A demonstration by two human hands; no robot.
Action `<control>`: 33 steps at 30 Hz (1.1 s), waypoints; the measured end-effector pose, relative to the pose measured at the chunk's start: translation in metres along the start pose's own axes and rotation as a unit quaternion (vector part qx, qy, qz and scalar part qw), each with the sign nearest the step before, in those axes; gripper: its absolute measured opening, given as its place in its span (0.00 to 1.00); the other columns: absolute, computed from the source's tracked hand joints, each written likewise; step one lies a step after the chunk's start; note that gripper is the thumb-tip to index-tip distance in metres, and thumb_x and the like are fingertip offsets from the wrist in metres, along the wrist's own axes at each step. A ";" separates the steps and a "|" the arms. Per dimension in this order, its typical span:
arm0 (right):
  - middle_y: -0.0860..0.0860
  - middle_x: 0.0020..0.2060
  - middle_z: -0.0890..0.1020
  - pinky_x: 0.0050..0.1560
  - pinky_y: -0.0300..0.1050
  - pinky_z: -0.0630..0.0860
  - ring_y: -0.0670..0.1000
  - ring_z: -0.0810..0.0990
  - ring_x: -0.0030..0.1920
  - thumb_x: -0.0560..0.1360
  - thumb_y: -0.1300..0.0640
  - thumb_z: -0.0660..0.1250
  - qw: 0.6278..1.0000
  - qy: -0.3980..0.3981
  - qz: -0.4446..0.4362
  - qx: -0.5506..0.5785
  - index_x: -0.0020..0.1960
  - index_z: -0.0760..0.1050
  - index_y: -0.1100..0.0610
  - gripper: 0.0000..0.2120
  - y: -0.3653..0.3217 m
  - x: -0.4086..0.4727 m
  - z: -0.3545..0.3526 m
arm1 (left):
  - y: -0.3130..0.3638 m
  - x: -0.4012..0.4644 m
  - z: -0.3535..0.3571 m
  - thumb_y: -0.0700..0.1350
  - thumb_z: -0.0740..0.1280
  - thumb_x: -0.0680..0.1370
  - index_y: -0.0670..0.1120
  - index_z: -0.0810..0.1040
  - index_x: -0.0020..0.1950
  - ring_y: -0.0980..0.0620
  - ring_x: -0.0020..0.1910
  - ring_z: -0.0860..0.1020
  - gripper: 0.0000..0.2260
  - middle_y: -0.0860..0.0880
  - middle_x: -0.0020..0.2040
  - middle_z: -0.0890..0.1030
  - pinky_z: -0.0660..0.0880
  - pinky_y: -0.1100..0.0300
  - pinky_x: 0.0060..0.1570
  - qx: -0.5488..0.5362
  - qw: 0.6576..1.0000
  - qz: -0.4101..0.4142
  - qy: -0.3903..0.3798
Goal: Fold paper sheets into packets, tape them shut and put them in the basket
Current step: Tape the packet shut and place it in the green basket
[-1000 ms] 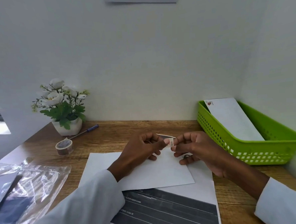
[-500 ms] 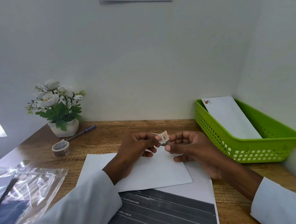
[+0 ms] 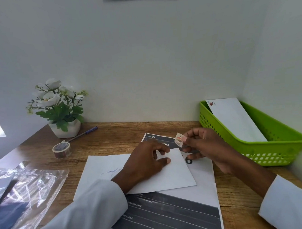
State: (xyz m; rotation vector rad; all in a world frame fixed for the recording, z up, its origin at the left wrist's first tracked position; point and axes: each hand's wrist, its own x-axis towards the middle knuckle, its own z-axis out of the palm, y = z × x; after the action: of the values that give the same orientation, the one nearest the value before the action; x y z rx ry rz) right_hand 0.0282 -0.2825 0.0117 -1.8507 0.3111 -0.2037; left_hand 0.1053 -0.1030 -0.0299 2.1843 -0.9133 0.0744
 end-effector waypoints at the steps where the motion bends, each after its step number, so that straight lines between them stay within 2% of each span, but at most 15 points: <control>1: 0.56 0.42 0.85 0.41 0.49 0.83 0.49 0.83 0.40 0.78 0.59 0.67 0.999 -0.002 -0.006 -0.041 0.50 0.79 0.60 0.04 0.000 0.001 -0.001 | 0.000 0.000 0.002 0.50 0.75 0.72 0.53 0.81 0.57 0.61 0.40 0.73 0.14 0.60 0.49 0.77 0.67 0.72 0.38 0.024 1.000 0.001 -0.005; 3: 0.56 0.42 0.84 0.37 0.44 0.82 0.49 0.83 0.38 0.79 0.59 0.66 0.992 -0.015 -0.013 -0.121 0.48 0.79 0.58 0.04 0.000 0.003 -0.002 | -0.001 -0.001 0.006 0.53 0.74 0.72 0.54 0.79 0.58 0.61 0.44 0.72 0.16 0.59 0.53 0.76 0.66 0.72 0.42 0.037 0.999 0.006 -0.008; 6: 0.55 0.43 0.83 0.33 0.40 0.79 0.50 0.84 0.39 0.80 0.57 0.64 0.975 -0.038 -0.015 -0.218 0.46 0.78 0.54 0.05 0.000 0.005 0.001 | -0.003 0.000 0.007 0.56 0.73 0.72 0.54 0.77 0.61 0.59 0.50 0.71 0.19 0.57 0.59 0.76 0.69 0.67 0.49 0.049 0.999 0.005 -0.016; 12: 0.52 0.41 0.81 0.39 0.49 0.83 0.55 0.85 0.42 0.81 0.60 0.62 0.945 -0.062 -0.020 -0.320 0.45 0.76 0.52 0.08 -0.005 0.012 0.009 | -0.003 0.000 0.008 0.57 0.72 0.73 0.55 0.73 0.64 0.58 0.52 0.70 0.22 0.57 0.60 0.76 0.69 0.65 0.51 0.057 0.998 -0.003 -0.024; 17: 0.50 0.37 0.80 0.35 0.43 0.81 0.47 0.81 0.33 0.80 0.60 0.64 0.935 -0.065 -0.024 -0.348 0.47 0.77 0.53 0.05 -0.007 0.016 0.012 | -0.002 0.000 0.008 0.56 0.73 0.72 0.55 0.72 0.61 0.58 0.53 0.70 0.20 0.57 0.60 0.75 0.68 0.65 0.51 0.050 0.999 -0.002 -0.021; 23: 0.51 0.36 0.81 0.36 0.43 0.81 0.47 0.81 0.33 0.79 0.59 0.65 0.935 -0.070 -0.022 -0.348 0.47 0.79 0.54 0.04 -0.005 0.016 0.014 | -0.004 0.000 0.008 0.56 0.73 0.72 0.55 0.72 0.59 0.59 0.51 0.70 0.18 0.58 0.60 0.75 0.66 0.67 0.48 0.050 0.999 0.007 -0.019; 27: 0.53 0.36 0.81 0.39 0.48 0.82 0.50 0.81 0.35 0.79 0.59 0.66 0.932 -0.068 -0.031 -0.355 0.48 0.80 0.56 0.05 -0.003 0.016 0.015 | -0.006 0.000 0.009 0.55 0.73 0.73 0.55 0.74 0.58 0.60 0.50 0.69 0.17 0.58 0.58 0.76 0.64 0.73 0.45 0.051 0.998 0.020 -0.015; 33: 0.48 0.33 0.79 0.35 0.43 0.77 0.47 0.78 0.32 0.78 0.57 0.68 0.925 -0.059 -0.057 -0.371 0.49 0.81 0.58 0.05 -0.001 0.017 0.018 | -0.009 0.002 0.010 0.55 0.72 0.73 0.56 0.77 0.57 0.60 0.49 0.69 0.15 0.57 0.56 0.77 0.66 0.66 0.49 0.048 0.998 0.036 -0.016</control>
State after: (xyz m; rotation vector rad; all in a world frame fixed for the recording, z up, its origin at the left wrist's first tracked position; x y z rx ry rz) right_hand 0.0499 -0.2709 0.0074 -2.6262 0.2072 -0.0487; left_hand 0.1097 -0.1063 -0.0416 2.2454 -1.0262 0.1197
